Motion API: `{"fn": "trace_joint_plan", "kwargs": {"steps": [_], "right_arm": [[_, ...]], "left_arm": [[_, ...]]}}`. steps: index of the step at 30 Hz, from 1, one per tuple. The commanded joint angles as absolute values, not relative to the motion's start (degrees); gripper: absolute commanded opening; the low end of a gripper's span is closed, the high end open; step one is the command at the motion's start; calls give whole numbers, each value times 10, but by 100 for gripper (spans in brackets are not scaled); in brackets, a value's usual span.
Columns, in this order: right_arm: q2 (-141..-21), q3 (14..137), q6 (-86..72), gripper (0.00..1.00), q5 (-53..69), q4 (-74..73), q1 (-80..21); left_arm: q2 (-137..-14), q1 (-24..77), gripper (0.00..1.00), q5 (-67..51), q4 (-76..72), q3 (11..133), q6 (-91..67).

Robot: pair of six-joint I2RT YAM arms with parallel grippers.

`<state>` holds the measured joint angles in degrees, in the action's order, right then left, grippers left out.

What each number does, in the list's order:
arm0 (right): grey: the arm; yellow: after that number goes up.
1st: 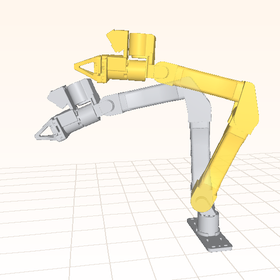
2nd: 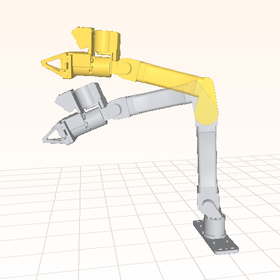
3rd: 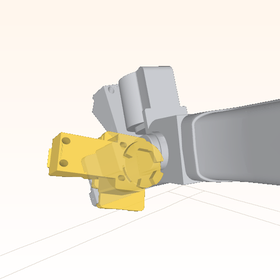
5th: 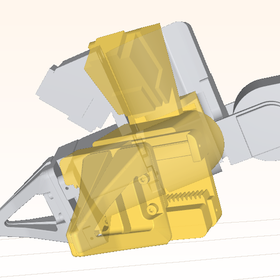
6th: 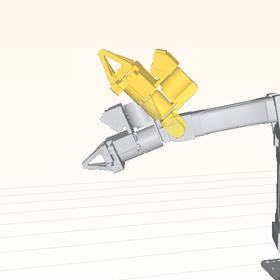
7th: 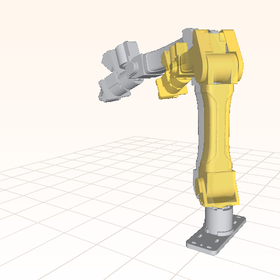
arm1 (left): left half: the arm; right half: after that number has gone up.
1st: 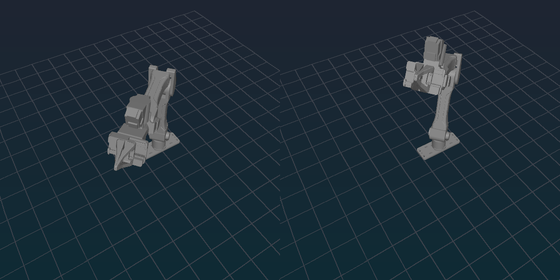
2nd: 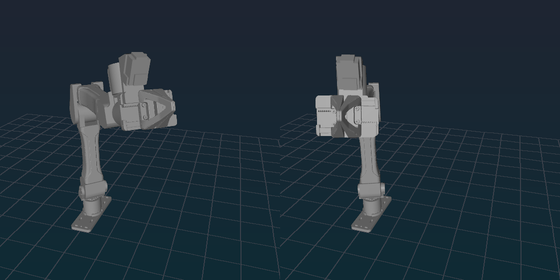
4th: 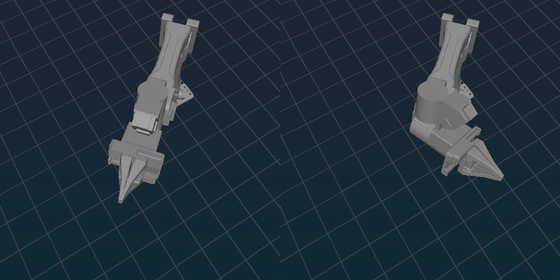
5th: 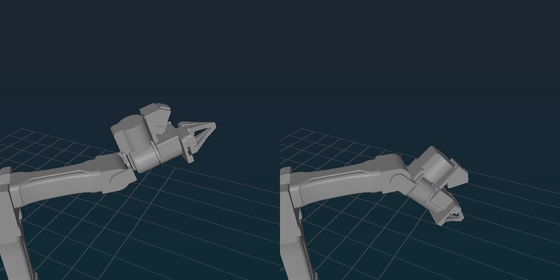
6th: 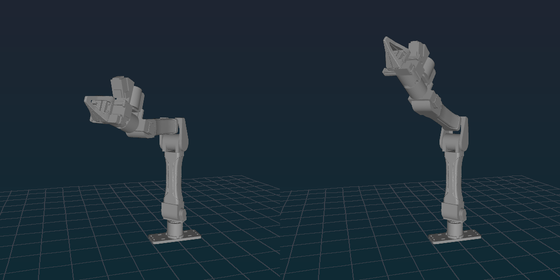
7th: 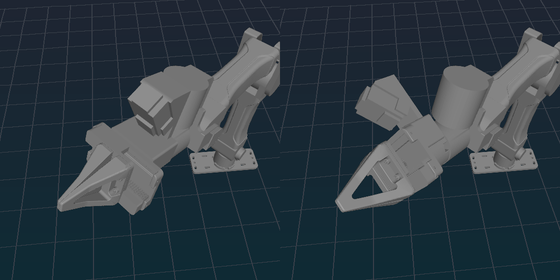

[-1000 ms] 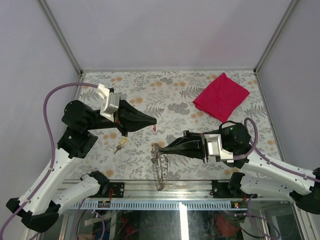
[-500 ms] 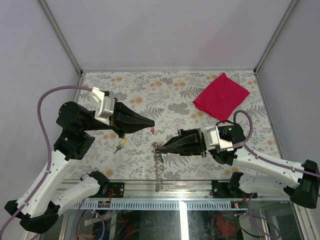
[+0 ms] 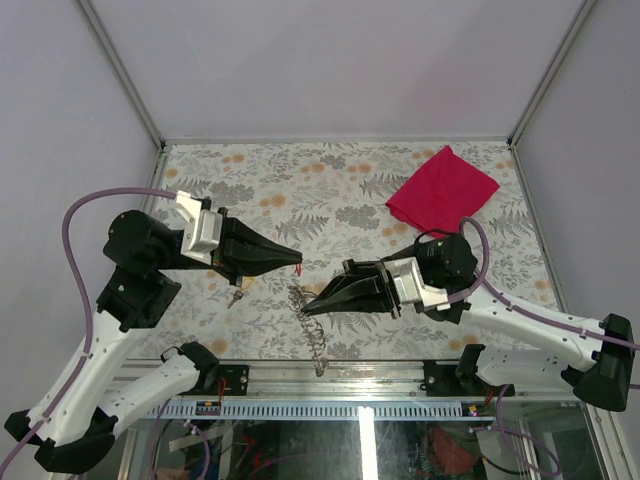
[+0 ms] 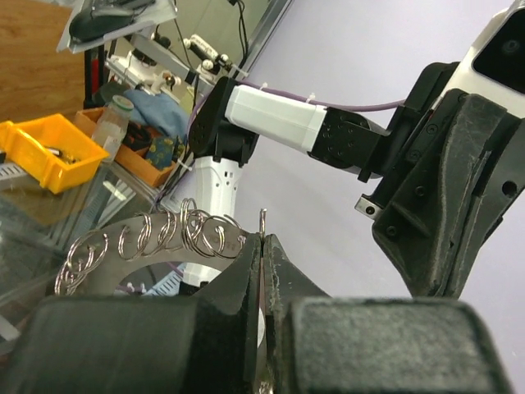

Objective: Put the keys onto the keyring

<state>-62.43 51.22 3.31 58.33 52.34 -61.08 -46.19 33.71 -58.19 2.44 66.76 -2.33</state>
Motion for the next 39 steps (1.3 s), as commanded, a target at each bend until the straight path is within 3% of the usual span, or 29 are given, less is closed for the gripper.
{"fn": "trace_joint_plan", "kwargs": {"steps": [1, 9, 17, 26, 39], "right_arm": [[-612, 579, 164, 0, 604, 417, -615], [-593, 649, 355, 0, 583, 165, -615], [-581, 672, 414, 0, 564, 85, -616], [-569, 685, 241, 0, 420, 90, -615], [-506, 647, 29, 0, 321, 96, -615]], "left_arm": [[-457, 339, 0, -594, 46, 682, 1], [-463, 339, 0, -598, 47, 685, 1], [-475, 340, 0, -600, 50, 693, 5], [-490, 339, 0, -582, 65, 705, -2], [-487, 339, 0, -522, -42, 673, -125]]}}
